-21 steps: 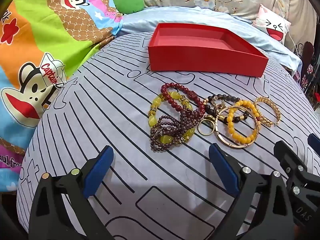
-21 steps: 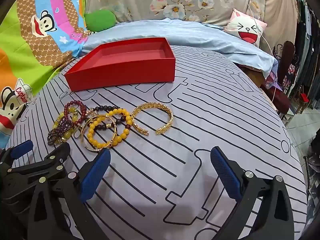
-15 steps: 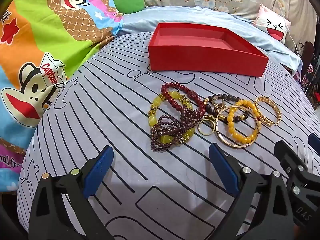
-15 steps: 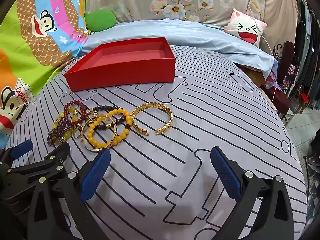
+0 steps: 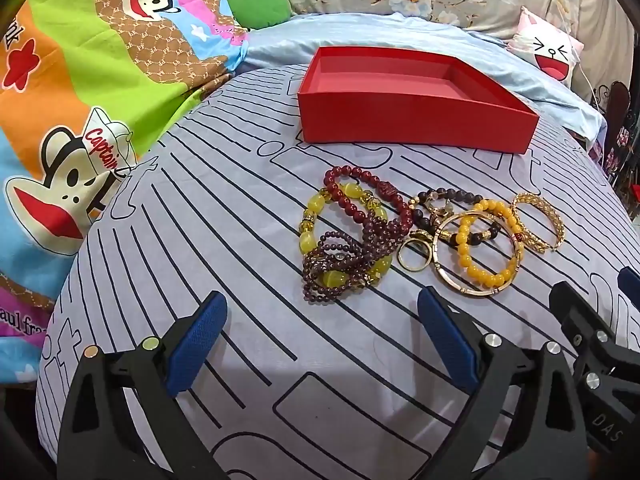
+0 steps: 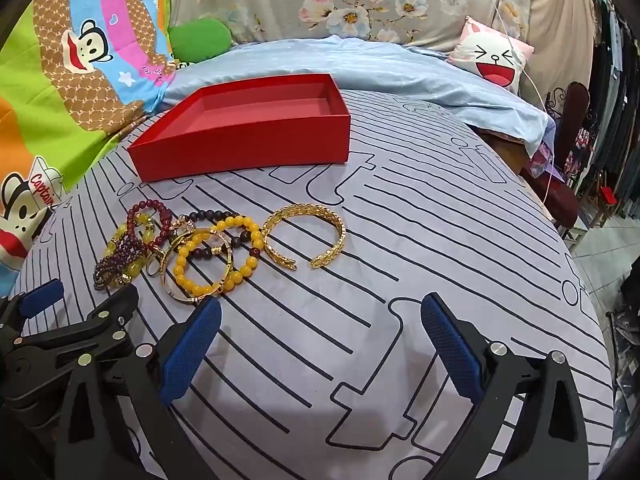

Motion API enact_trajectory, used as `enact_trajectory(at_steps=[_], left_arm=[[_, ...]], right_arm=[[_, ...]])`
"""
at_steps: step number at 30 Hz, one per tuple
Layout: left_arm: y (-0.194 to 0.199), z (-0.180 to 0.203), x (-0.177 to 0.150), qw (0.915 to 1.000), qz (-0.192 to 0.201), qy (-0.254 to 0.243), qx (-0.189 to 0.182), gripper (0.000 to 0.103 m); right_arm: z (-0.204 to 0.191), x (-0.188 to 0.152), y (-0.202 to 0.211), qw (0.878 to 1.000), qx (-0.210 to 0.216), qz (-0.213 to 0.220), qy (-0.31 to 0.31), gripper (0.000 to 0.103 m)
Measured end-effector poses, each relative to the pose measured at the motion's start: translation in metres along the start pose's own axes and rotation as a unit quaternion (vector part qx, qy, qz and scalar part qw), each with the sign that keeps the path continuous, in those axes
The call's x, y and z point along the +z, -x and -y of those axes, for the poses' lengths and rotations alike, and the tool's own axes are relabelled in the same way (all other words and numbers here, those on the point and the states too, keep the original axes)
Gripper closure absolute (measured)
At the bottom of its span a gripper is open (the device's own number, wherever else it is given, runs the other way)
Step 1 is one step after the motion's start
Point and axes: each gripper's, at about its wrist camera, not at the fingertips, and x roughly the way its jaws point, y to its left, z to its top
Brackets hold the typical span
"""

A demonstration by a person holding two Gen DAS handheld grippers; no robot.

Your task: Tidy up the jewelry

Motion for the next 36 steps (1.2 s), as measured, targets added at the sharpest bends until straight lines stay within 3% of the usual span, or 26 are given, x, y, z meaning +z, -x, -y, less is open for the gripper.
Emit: enact_trajectory(at_steps=[36], left_arm=[[0.0021, 0.0008, 0.0006, 1.0000, -0.004, -0.002, 0.003, 0.012]], right_arm=[[-0.0006, -0.0033, -0.0088, 1.000, 0.000, -0.008, -0.004, 0.006]])
